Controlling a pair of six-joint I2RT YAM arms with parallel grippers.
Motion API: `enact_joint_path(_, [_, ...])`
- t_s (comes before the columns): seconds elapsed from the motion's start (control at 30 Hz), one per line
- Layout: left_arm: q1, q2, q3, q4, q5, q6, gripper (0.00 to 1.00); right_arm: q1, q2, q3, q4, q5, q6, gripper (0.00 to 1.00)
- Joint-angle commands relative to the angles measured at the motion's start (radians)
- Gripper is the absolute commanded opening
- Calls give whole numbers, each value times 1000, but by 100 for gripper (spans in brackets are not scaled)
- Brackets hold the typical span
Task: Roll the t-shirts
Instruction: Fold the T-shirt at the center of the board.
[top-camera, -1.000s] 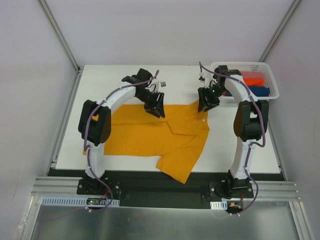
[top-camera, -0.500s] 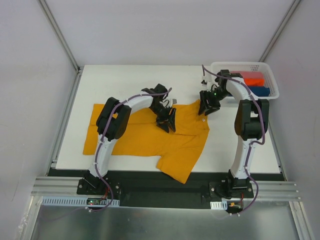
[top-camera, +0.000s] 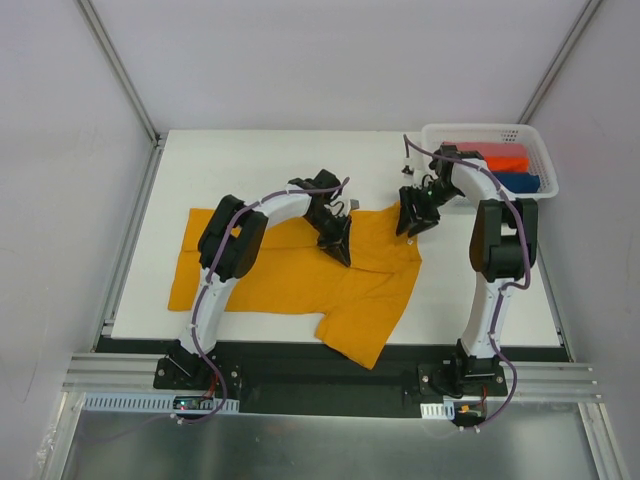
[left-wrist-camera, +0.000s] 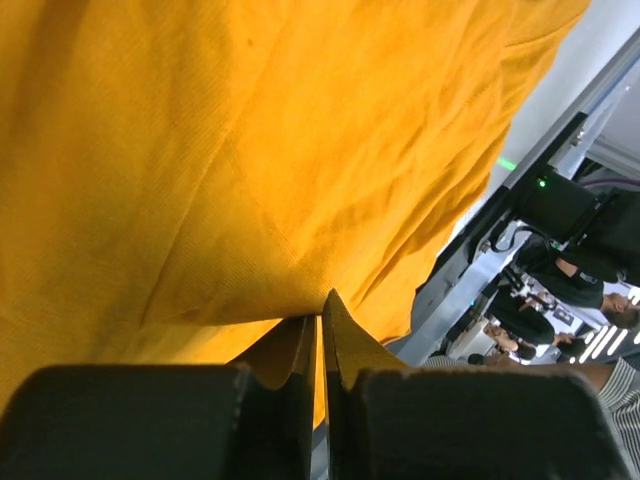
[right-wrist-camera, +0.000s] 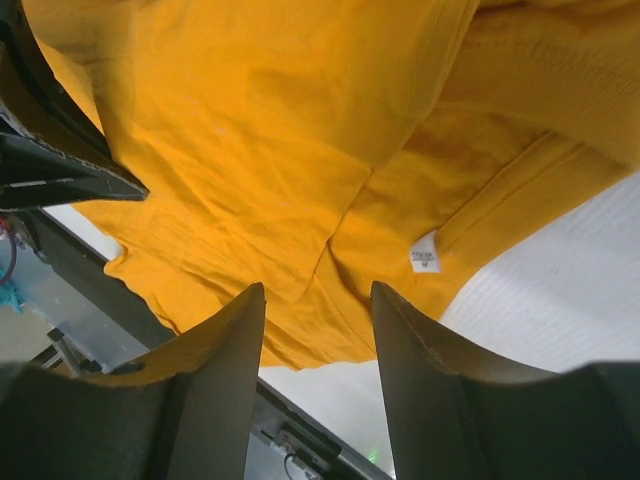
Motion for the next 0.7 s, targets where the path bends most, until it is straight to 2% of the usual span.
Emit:
enact_joint_path(0.0, [5, -29, 46, -6, 65, 16, 0, 14, -90, -78, -45, -49, 29, 49])
enact_joint_path(0.17, [7, -94, -8, -6, 106, 30, 0, 32, -165, -236, -42, -89, 91, 47])
enact_joint_path(0.4, [7, -134, -51, -5, 141, 30, 0, 75, -165, -304, -26, -143, 122, 43])
enact_joint_path(0.67, [7, -120, -42, -5, 141, 33, 0, 105, -148, -330, 3, -22, 166, 41])
